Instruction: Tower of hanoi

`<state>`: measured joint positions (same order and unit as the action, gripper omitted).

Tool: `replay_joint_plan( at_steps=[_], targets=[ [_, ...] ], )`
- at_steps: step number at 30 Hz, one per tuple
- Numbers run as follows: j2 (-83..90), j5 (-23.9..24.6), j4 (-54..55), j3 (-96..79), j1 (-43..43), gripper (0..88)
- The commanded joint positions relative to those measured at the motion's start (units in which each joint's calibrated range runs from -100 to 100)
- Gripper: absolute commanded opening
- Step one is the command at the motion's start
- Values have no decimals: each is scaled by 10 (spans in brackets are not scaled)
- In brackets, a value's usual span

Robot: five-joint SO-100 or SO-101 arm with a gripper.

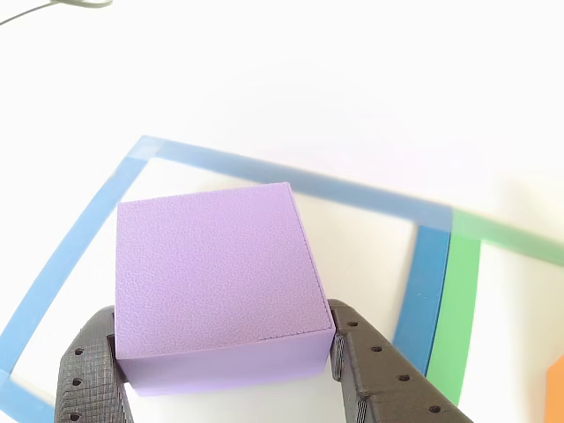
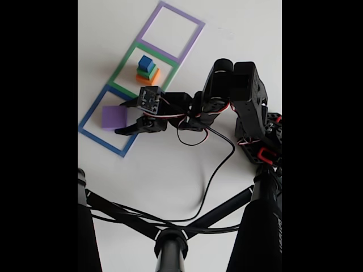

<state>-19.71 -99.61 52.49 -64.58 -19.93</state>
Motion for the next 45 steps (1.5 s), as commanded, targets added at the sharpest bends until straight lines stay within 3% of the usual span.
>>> replay_joint_plan(
  at_steps=[1,16,26,34,40,45],
  targets=[
    [1,-4,18,12,10,200],
    [9,-4,31,10,6,321],
    [135,-4,-40,-11,-9,318],
    [377,-4,-314,-9,10,227],
    [582,-4,-641,52,27,74],
    [670,-4,-928,196,41,28]
  ],
)
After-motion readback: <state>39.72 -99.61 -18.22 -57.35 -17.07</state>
